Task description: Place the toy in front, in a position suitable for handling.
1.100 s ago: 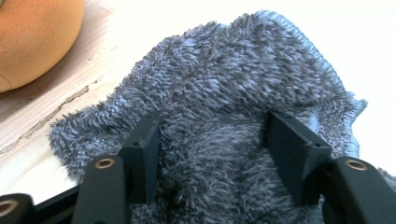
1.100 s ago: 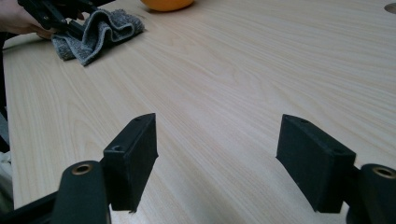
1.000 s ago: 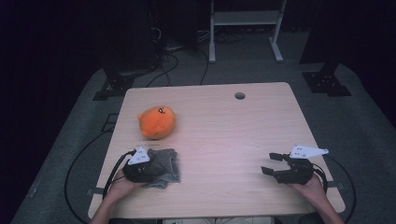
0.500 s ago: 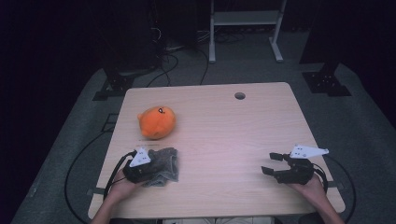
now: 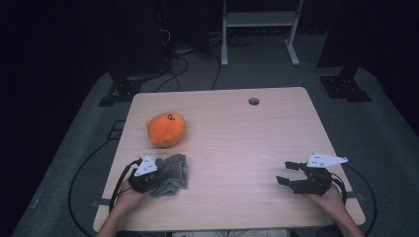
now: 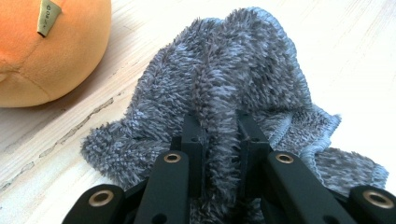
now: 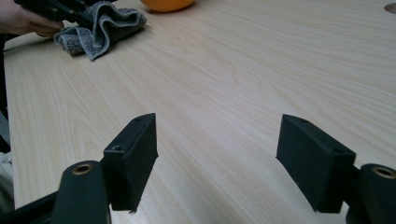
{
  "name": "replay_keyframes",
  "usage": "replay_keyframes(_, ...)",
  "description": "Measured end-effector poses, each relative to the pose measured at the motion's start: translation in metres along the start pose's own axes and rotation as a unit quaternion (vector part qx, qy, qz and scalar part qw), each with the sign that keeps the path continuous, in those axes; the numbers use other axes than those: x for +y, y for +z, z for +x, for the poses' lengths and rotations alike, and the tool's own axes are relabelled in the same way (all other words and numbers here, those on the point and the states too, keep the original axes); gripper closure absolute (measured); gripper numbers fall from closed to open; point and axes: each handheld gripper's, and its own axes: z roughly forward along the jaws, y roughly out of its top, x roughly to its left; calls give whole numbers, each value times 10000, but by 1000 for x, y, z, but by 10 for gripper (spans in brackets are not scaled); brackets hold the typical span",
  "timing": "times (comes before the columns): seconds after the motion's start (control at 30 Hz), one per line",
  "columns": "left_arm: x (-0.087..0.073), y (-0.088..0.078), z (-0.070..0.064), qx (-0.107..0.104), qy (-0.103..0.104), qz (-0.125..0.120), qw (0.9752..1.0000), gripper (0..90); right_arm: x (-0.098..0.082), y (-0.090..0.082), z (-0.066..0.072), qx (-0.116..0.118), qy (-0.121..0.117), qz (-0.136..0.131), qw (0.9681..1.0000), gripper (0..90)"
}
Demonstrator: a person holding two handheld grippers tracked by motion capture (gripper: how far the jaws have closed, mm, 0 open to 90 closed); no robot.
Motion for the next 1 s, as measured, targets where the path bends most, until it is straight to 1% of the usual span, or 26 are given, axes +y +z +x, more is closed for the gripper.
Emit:
replay_keyframes(0.17,3,1,-3,-58,21,-46,10000,768,0,0,0,9,-10,5,10000,279)
replay_keyframes(0.3,9,1,-5,-106,91,-82,9999,768,0,0,0,17,-15,3,10000,280)
replay_keyframes(0.5,19,3,-11,-226,128,-209,9994,768,1,0,0,25,-26,-13,10000,280)
replay_keyframes(0.63,28,4,-16,-323,206,-271,9989,768,1,0,0,31,-22,-25,10000,282)
replay_keyframes(0.83,47,14,-28,-511,377,-374,9973,767,1,-2,1,65,-31,-91,9999,283)
replay_keyframes(1.0,66,29,-41,-734,522,-484,9948,766,1,-8,-2,55,-10,-216,9998,283)
